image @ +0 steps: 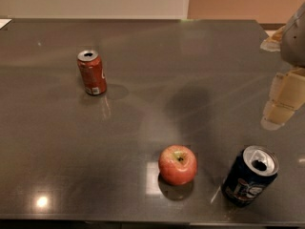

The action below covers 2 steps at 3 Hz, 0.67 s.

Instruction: Move coke can near apple

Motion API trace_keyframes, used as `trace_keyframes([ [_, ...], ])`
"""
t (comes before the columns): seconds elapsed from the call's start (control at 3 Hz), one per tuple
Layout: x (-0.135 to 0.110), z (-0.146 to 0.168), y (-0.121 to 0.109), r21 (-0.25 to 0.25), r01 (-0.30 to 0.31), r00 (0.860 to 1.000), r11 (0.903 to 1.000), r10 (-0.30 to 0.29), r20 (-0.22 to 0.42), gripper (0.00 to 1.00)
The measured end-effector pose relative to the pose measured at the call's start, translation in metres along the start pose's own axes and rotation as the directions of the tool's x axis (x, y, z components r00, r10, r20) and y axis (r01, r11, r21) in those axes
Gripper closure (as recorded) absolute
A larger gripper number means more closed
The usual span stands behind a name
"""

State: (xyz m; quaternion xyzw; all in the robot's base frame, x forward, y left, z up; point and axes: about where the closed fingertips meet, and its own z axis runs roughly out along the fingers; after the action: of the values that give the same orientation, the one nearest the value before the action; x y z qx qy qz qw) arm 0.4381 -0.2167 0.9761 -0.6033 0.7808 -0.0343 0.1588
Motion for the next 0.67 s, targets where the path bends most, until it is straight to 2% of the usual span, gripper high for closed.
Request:
trace_keyframes([
  [0.67, -0.0064, -0.0001, -0.0045, 0.006, 0.002, 1.000, 1.0000, -0.002, 0.016, 0.00],
])
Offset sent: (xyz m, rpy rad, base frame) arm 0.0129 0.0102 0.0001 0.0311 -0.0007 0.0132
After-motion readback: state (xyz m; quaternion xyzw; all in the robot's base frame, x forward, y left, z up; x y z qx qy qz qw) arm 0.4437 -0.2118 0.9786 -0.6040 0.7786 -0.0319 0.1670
